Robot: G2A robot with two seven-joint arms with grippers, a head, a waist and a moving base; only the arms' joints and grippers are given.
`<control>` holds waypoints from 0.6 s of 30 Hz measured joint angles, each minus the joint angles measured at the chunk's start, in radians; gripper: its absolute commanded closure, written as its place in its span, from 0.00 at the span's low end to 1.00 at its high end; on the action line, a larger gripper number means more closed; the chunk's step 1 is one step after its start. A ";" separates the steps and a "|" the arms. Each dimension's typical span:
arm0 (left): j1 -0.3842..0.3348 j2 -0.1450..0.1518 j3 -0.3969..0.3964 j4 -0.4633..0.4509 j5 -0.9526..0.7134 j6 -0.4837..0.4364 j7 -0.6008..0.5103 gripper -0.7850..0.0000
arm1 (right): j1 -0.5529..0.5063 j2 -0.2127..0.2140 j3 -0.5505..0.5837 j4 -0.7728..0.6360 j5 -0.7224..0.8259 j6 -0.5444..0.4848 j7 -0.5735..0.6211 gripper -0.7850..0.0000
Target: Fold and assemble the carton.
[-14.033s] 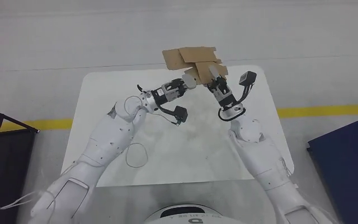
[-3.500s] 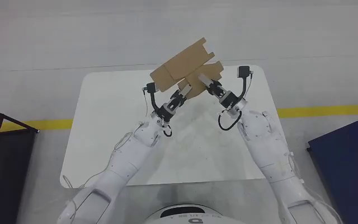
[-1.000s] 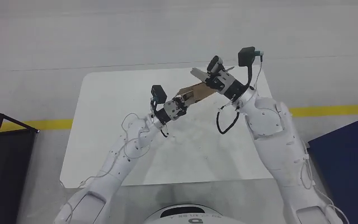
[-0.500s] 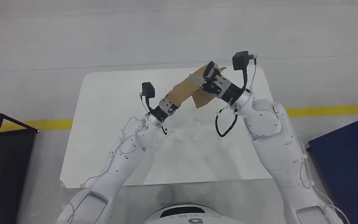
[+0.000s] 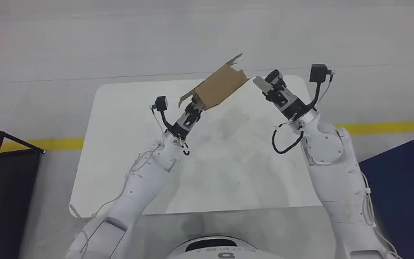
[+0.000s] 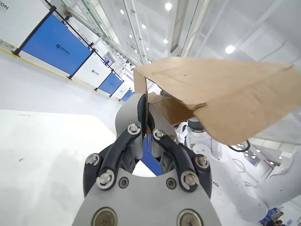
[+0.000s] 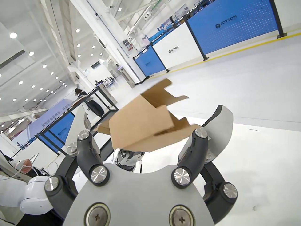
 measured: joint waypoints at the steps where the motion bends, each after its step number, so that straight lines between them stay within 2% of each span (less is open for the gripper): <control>1: 0.001 0.000 0.004 -0.005 -0.032 0.000 -0.026 1.00 | 0.000 0.001 0.003 0.006 -0.001 -0.009 -0.001 0.00; 4: 0.012 0.006 0.015 -0.038 -0.191 0.001 -0.138 1.00 | 0.009 0.005 0.018 0.048 0.004 -0.063 0.006 0.00; 12: 0.035 0.051 -0.013 -0.097 -0.633 0.001 -0.553 1.00 | 0.062 0.008 -0.016 0.127 0.026 -0.170 0.060 0.00; 18: 0.033 0.062 -0.013 -0.108 -0.752 0.007 -0.687 1.00 | 0.123 -0.002 -0.061 0.232 0.084 -0.108 0.027 0.00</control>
